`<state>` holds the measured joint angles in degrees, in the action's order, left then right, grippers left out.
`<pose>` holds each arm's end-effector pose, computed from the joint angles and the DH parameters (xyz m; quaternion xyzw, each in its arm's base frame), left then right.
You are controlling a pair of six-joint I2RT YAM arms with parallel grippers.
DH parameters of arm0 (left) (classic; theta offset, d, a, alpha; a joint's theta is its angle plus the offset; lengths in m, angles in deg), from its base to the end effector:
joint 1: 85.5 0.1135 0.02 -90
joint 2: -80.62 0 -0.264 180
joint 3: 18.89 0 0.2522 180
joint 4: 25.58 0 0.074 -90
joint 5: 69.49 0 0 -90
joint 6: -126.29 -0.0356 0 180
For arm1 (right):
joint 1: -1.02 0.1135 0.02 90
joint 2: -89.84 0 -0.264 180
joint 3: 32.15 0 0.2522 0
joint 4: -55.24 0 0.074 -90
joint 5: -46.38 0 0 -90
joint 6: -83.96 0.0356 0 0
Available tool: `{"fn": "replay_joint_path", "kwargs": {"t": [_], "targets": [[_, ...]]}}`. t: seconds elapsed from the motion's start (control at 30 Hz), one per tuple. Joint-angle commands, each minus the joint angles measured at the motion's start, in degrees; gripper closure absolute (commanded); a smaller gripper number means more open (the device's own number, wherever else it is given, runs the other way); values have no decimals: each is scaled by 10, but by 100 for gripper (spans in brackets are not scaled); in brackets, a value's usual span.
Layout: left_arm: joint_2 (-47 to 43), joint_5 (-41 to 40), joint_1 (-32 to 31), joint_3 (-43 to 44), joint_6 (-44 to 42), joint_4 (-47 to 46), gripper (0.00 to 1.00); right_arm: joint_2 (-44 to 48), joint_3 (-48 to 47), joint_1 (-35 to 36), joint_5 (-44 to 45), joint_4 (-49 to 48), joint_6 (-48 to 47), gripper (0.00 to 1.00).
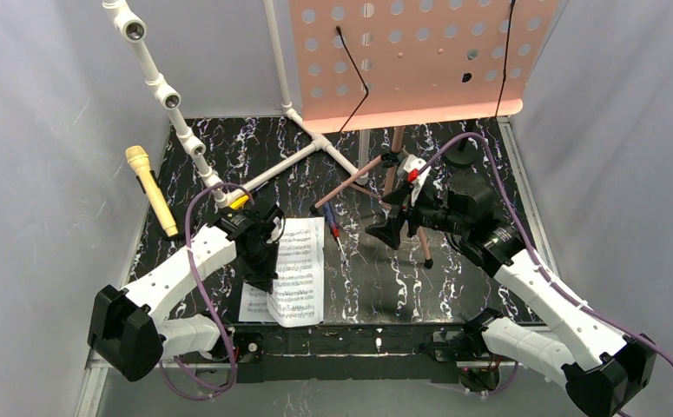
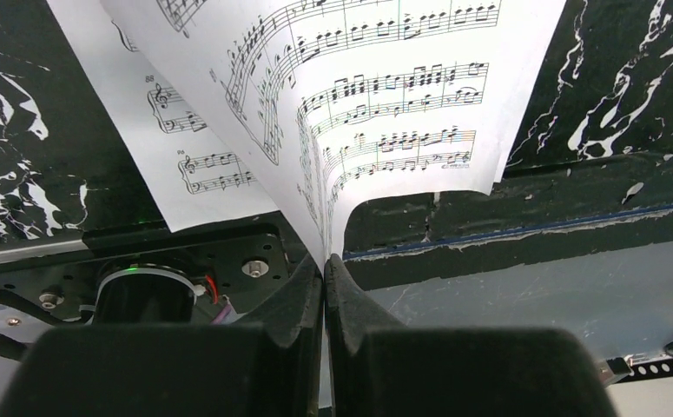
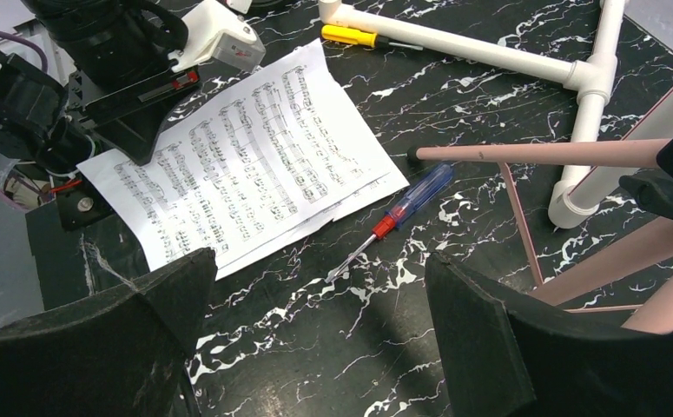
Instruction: Pack up the instrument practice props
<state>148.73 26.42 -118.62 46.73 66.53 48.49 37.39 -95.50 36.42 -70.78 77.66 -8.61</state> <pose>0.1646 -0.1118 0.2411 0.0310 0.9913 -0.1049 0.0726 0.1620 0.1351 0.3494 -0.3854 0.6636 0.3482 0.5384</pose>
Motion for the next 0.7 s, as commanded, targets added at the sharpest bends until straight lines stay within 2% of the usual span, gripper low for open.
{"fn": "replay_joint_path", "kwargs": {"t": [0.0,0.23,0.43,0.53,0.67], "targets": [[-11,4,-11,6,10,27,100,-1,5,5,-2,-38,-3,1],[13,-88,-12,31,7,41,100,2,5,6,1,-34,-5,1],[48,-131,-11,61,2,43,100,3,6,6,7,-28,-7,1],[56,-132,-11,65,3,44,98,3,5,6,8,-25,-8,1],[56,-138,-11,57,13,51,90,2,4,7,9,-23,-8,1]]}}
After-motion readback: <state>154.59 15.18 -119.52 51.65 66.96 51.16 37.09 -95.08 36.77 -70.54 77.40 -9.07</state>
